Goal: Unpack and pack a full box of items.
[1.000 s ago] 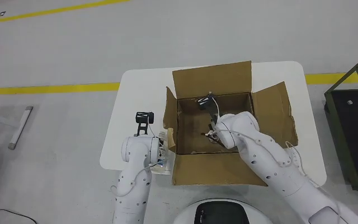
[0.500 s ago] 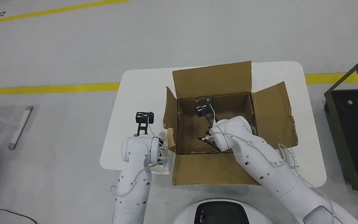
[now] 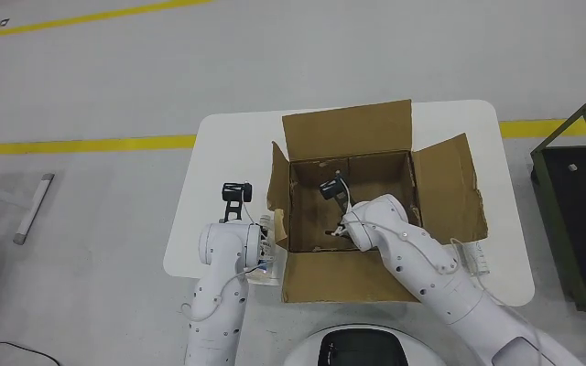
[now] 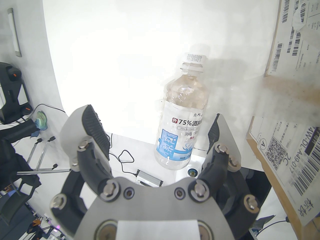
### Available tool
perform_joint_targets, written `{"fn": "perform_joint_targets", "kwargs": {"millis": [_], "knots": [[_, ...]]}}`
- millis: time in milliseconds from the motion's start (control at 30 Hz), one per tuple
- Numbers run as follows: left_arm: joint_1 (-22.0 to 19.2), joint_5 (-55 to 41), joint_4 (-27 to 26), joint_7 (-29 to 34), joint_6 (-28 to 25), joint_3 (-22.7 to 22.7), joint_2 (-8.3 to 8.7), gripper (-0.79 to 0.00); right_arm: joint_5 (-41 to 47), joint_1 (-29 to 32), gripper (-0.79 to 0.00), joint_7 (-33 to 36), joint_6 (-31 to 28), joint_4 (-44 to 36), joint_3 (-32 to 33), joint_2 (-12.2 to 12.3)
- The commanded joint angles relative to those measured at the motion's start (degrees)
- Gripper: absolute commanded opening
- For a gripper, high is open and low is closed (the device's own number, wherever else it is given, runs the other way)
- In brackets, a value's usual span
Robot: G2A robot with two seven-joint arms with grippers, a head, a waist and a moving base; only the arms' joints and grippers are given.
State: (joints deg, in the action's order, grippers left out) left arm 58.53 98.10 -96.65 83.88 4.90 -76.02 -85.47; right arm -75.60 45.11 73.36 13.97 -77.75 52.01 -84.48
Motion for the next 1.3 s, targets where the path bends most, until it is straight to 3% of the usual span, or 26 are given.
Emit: {"fn": "perform_joint_targets", "kwargs": {"millis": [0, 600, 733, 800, 833, 1100, 1267], "knots": [[0.0, 0.0, 0.0, 0.0, 0.0, 0.0, 0.00, 0.000, 0.1, -0.2, -0.413, -0.2, -0.4, 0.6, -0.2, -0.2], [0.0, 0.0, 0.0, 0.0, 0.0, 0.0, 0.00, 0.000, -0.9, -1.3, -0.449, -0.6, -2.0, 5.1, -1.1, -1.5], [0.0, 0.0, 0.0, 0.0, 0.0, 0.0, 0.00, 0.000, -1.1, -1.4, -0.582, -0.5, -2.1, 5.5, -1.0, -1.7], [0.0, 0.0, 0.0, 0.0, 0.0, 0.0, 0.00, 0.000, -1.4, -1.4, -0.683, -0.6, -2.1, 5.5, -1.0, -1.9], [0.0, 0.0, 0.0, 0.0, 0.0, 0.0, 0.00, 0.000, -1.4, -1.4, -0.785, -0.6, -2.1, 5.5, -0.9, -1.9], [0.0, 0.0, 0.0, 0.0, 0.0, 0.0, 0.00, 0.000, -2.0, -1.1, -0.785, -0.8, -1.8, 4.5, -0.1, -2.2], [0.0, 0.0, 0.0, 0.0, 0.0, 0.0, 0.00, 0.000, -0.6, 0.0, -0.785, -2.4, -0.9, -0.4, 3.1, -1.9]]}}
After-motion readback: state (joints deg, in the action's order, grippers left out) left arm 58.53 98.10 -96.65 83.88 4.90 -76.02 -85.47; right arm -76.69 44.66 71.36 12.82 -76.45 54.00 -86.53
